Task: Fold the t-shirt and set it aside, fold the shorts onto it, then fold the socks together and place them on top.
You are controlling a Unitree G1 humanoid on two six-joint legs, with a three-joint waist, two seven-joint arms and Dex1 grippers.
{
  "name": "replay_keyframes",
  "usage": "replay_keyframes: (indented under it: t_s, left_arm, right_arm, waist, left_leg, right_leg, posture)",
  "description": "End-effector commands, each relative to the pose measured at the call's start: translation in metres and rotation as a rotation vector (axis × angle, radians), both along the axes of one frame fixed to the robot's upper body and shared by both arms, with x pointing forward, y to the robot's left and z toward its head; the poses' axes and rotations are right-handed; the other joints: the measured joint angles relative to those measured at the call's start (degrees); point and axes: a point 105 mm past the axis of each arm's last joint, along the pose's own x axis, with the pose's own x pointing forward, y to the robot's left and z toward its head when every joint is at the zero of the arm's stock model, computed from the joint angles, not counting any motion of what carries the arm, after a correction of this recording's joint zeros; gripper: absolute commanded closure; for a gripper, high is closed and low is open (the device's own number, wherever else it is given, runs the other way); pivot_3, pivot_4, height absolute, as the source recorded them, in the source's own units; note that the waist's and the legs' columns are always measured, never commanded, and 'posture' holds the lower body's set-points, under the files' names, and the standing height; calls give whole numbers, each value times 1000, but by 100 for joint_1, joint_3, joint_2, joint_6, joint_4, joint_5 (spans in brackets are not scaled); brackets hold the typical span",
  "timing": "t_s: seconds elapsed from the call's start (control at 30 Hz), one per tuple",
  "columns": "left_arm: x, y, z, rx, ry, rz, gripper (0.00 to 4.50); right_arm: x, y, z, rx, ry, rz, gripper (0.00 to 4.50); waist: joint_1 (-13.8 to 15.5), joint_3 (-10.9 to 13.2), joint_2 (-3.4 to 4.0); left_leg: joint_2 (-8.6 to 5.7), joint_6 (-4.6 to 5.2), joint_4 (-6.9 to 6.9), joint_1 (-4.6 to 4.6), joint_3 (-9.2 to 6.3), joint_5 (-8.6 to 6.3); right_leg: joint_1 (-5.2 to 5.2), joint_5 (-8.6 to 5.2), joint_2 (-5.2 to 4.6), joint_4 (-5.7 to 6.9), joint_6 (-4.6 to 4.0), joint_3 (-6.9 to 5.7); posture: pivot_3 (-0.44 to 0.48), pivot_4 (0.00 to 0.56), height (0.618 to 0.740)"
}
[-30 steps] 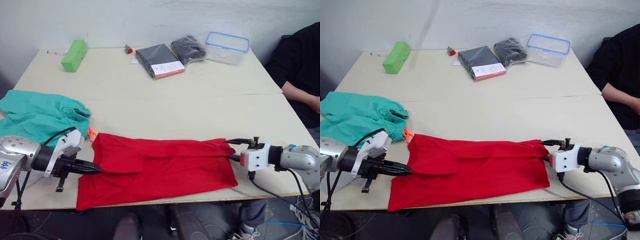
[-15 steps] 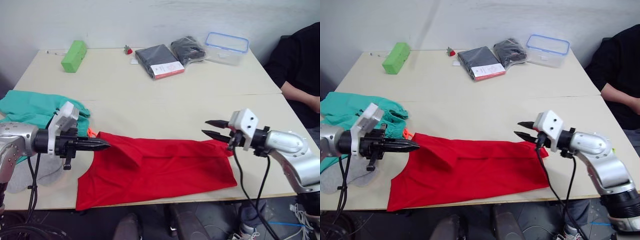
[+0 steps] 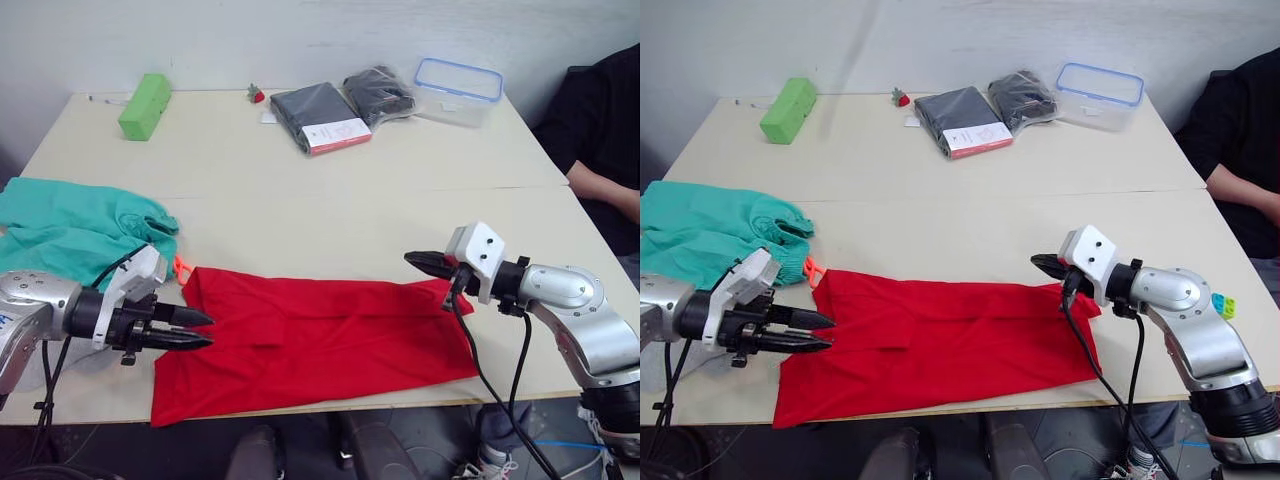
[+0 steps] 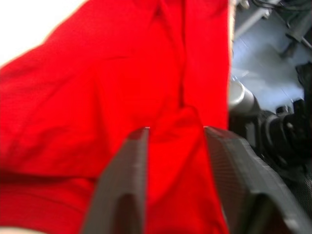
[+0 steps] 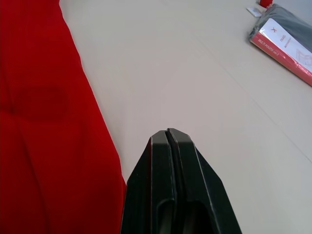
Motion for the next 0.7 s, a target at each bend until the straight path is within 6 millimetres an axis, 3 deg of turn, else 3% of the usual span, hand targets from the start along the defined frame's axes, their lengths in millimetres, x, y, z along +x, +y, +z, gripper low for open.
replay_keyframes:
  t_s: [0.03, 0.17, 0.23, 0.37, 0.53, 0.7]
  left_arm:
    - [-4, 1, 12, 3, -50, -22, 1370]
    - [23, -5, 36, -93, -176, 71, 122]
    - [40, -11, 39, -95, -247, 112, 122]
    - [75, -24, 24, -45, -337, 169, 122]
    - [89, -42, -12, 84, -359, 99, 1733]
    - [105, -41, -49, 251, -374, 101, 3292]
  right_arm:
    - [-1, 2, 8, 1, -42, 10, 4500]
    - [0, 13, 6, 23, -30, 32, 4500]
    - [1, 22, 3, 41, -10, 39, 4500]
    - [0, 40, -14, 41, 46, 41, 4500]
    - [1, 42, -40, 9, 128, -28, 4500]
    - [3, 22, -66, -58, 202, -168, 4500]
  waist:
    - [1, 0, 0]
    - [16, 0, -3]
    - [38, 0, -3]
    - [40, -2, -4]
    - [2, -3, -6]
    - [41, -4, -7]
  left_leg:
    - [0, 0, 0, 0, 0, 0]
    - [-1, 1, 3, 0, 0, 1]
    - [-4, 3, 8, 0, -2, 5]
    - [-8, 6, 13, 3, -1, 9]
    - [-4, 4, 12, -2, 6, 7]
    - [-3, 0, 10, -4, 7, 9]
  right_leg:
    - [0, 0, 0, 0, 0, 0]
    - [1, 1, 0, 1, 1, -1]
    - [5, 4, 0, 2, 7, -1]
    - [11, 17, 0, 3, 16, 4]
    - [2, 21, 0, 6, 16, 7]
    - [-1, 18, 0, 4, 10, 6]
  posture:
    - [0, 150, 740]
    - [0, 150, 740]
    - [0, 150, 740]
    - [0, 150, 740]
    - [0, 150, 740]
    - [0, 150, 740]
